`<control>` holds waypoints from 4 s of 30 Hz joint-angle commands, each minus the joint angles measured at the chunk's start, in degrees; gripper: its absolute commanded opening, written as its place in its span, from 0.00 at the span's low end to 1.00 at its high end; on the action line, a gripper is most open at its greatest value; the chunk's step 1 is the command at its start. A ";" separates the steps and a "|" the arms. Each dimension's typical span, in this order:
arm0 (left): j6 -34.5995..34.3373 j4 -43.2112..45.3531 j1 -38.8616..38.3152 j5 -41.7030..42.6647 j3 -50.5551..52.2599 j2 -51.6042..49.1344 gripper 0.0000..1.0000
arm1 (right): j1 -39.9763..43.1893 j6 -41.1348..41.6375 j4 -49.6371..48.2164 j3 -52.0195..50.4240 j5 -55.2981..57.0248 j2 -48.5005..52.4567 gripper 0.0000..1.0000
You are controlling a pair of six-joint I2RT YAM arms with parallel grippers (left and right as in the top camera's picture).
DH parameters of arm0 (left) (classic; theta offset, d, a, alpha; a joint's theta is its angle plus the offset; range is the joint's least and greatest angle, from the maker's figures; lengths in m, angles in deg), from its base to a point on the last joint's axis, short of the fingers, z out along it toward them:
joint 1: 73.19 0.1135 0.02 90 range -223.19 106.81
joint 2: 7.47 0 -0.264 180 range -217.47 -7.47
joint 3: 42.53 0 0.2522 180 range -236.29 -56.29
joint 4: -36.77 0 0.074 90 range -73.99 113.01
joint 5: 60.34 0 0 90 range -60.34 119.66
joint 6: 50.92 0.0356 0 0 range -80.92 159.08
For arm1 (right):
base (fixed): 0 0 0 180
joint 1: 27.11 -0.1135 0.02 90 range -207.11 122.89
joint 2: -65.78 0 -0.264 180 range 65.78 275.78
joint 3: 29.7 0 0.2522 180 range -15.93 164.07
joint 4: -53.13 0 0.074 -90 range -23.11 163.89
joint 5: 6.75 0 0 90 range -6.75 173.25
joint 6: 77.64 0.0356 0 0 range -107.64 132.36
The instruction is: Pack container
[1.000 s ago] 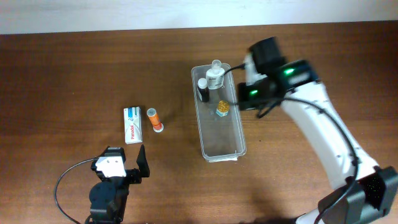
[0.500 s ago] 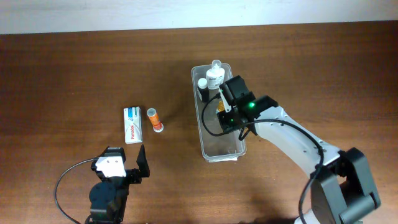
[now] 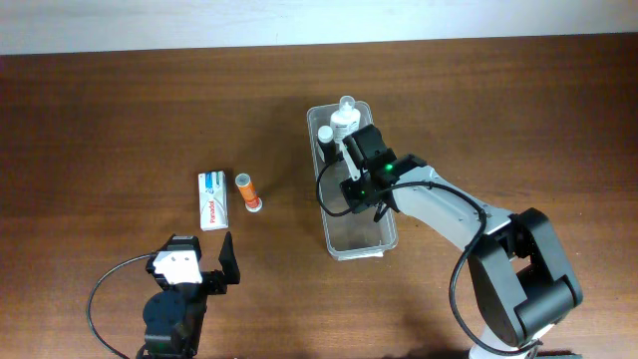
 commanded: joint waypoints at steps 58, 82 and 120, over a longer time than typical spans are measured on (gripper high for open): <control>0.92 0.13 0.02 0.44 0.24 0.44 0.99 | 2.75 -0.39 -11.93 0.09 8.66 3.43 0.04; 0.90 0.13 0.02 0.44 0.24 0.44 0.99 | 4.09 8.50 23.28 14.88 3.45 -14.80 0.18; 0.90 0.13 0.02 0.44 0.24 0.44 1.00 | 7.50 15.50 23.41 5.60 -14.38 -5.66 0.04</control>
